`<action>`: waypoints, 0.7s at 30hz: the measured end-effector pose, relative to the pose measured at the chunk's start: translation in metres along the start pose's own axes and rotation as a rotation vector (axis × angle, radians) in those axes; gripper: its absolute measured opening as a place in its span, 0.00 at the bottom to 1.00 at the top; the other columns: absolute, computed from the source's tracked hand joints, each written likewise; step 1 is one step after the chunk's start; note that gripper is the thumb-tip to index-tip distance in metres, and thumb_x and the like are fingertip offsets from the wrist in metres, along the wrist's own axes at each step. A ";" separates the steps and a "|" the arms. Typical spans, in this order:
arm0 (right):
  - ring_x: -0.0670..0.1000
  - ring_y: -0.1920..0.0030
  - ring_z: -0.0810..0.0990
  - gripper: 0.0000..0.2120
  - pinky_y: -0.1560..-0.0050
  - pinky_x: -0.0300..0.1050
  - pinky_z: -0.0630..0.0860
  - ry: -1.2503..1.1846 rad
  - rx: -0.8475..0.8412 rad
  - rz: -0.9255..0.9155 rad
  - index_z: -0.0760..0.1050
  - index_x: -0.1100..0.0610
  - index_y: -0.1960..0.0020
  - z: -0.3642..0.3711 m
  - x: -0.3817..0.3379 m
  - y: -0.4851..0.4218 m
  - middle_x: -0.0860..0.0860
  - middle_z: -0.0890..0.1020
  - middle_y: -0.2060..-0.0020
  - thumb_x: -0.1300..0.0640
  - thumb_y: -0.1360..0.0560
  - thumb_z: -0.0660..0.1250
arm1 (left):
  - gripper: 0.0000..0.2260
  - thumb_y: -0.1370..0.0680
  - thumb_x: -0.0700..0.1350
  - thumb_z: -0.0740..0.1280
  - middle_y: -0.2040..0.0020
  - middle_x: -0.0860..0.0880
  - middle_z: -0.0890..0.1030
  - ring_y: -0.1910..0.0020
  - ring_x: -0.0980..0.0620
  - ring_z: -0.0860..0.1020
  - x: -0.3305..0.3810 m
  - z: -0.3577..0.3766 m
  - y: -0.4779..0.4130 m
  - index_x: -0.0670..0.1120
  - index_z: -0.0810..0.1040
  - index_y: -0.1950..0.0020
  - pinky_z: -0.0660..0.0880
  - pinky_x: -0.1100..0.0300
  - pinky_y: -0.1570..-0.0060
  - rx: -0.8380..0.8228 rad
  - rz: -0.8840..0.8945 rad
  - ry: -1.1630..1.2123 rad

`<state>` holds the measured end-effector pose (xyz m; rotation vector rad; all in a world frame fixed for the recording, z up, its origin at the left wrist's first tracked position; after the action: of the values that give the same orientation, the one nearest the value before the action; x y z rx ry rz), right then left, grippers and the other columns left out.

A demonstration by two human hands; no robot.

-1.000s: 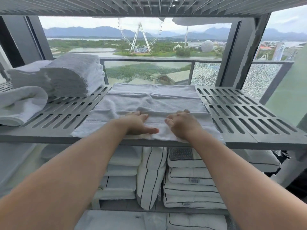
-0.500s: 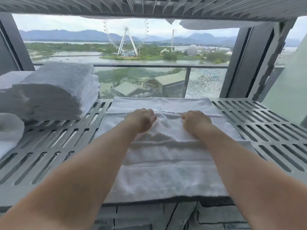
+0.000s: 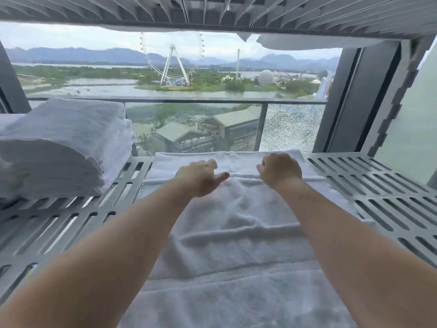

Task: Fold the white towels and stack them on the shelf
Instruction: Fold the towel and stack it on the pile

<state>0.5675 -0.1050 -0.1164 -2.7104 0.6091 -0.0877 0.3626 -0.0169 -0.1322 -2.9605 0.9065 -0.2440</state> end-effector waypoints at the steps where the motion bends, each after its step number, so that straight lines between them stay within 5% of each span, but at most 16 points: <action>1: 0.60 0.50 0.79 0.16 0.52 0.49 0.78 -0.043 0.002 -0.005 0.79 0.60 0.47 0.000 -0.004 -0.007 0.59 0.82 0.51 0.51 0.20 0.58 | 0.31 0.21 0.69 0.50 0.31 0.46 0.73 0.33 0.43 0.72 -0.003 0.003 -0.005 0.50 0.68 0.29 0.70 0.44 0.38 -0.002 -0.027 0.020; 5: 0.60 0.47 0.80 0.13 0.49 0.51 0.79 -0.187 -0.011 -0.061 0.80 0.58 0.45 0.005 -0.017 -0.030 0.59 0.83 0.50 0.54 0.19 0.59 | 0.27 0.18 0.62 0.51 0.26 0.42 0.68 0.27 0.42 0.65 -0.009 0.012 -0.021 0.47 0.68 0.27 0.62 0.43 0.29 -0.045 -0.104 0.045; 11: 0.59 0.41 0.79 0.12 0.42 0.48 0.76 -0.318 -0.036 -0.143 0.82 0.55 0.44 0.027 -0.031 -0.061 0.57 0.82 0.44 0.60 0.21 0.61 | 0.36 0.22 0.70 0.52 0.18 0.45 0.49 0.19 0.44 0.47 -0.013 0.018 -0.032 0.54 0.54 0.19 0.44 0.39 0.23 -0.144 -0.118 0.010; 16: 0.57 0.28 0.69 0.30 0.31 0.56 0.71 -0.248 -0.232 -0.201 0.65 0.51 0.24 0.044 -0.045 -0.087 0.55 0.68 0.27 0.69 0.23 0.54 | 0.39 0.24 0.74 0.47 0.18 0.49 0.48 0.19 0.46 0.45 -0.014 0.028 -0.028 0.56 0.50 0.19 0.42 0.40 0.23 -0.112 -0.080 -0.026; 19: 0.56 0.24 0.63 0.34 0.30 0.57 0.68 -0.138 -0.316 -0.201 0.54 0.49 0.20 0.052 -0.050 -0.096 0.51 0.61 0.22 0.69 0.23 0.53 | 0.39 0.25 0.75 0.46 0.18 0.50 0.48 0.19 0.47 0.45 -0.014 0.030 -0.028 0.56 0.51 0.19 0.41 0.41 0.23 -0.093 -0.085 -0.026; 21: 0.58 0.26 0.67 0.32 0.35 0.57 0.71 -0.075 -0.309 -0.174 0.55 0.49 0.20 0.057 -0.052 -0.098 0.53 0.64 0.23 0.67 0.22 0.54 | 0.38 0.25 0.75 0.46 0.18 0.50 0.49 0.19 0.47 0.45 -0.014 0.030 -0.028 0.57 0.51 0.19 0.41 0.42 0.23 -0.082 -0.087 -0.027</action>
<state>0.5677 0.0179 -0.1332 -3.0456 0.3909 0.0698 0.3712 0.0136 -0.1618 -3.0744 0.8046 -0.1727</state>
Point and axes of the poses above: each hand's wrist, its own y-axis away from the middle knuckle, its own z-axis out of the palm, x = y × z, the point moved 2 cm from there along -y, towards the middle knuckle
